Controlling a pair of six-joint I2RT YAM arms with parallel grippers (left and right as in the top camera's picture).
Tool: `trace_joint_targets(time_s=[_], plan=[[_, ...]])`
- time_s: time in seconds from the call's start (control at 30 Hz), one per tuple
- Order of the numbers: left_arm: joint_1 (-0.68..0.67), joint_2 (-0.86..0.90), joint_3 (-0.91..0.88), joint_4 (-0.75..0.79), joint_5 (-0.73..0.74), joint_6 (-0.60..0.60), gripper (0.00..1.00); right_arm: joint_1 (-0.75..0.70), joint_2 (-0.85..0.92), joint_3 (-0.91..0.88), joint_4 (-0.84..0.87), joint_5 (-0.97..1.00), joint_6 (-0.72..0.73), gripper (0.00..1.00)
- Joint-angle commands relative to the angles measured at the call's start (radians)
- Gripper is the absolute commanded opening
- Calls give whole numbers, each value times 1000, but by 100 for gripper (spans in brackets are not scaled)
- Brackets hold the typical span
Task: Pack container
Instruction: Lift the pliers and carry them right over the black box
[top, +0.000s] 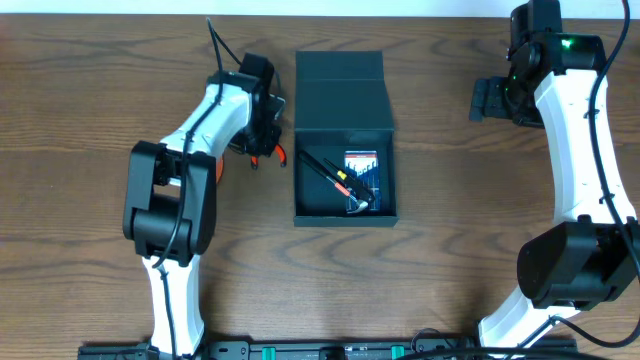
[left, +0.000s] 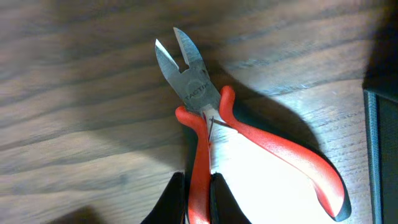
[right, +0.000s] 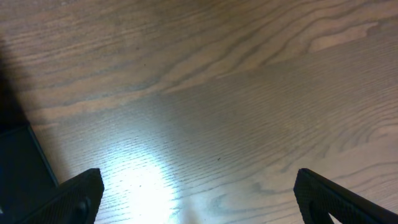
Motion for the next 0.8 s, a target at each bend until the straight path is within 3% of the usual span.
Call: trace_joint_targets(time_s=[0.0, 0.23, 0.77], plan=[[21, 0, 90, -39, -19, -4, 6, 2, 0, 0, -1, 1, 7, 99], [40, -25, 210, -110, -21, -4, 5, 2, 0, 0, -1, 1, 7, 99], [16, -293, 234, -177, -21, -5, 6, 2, 0, 0, -1, 1, 7, 99]])
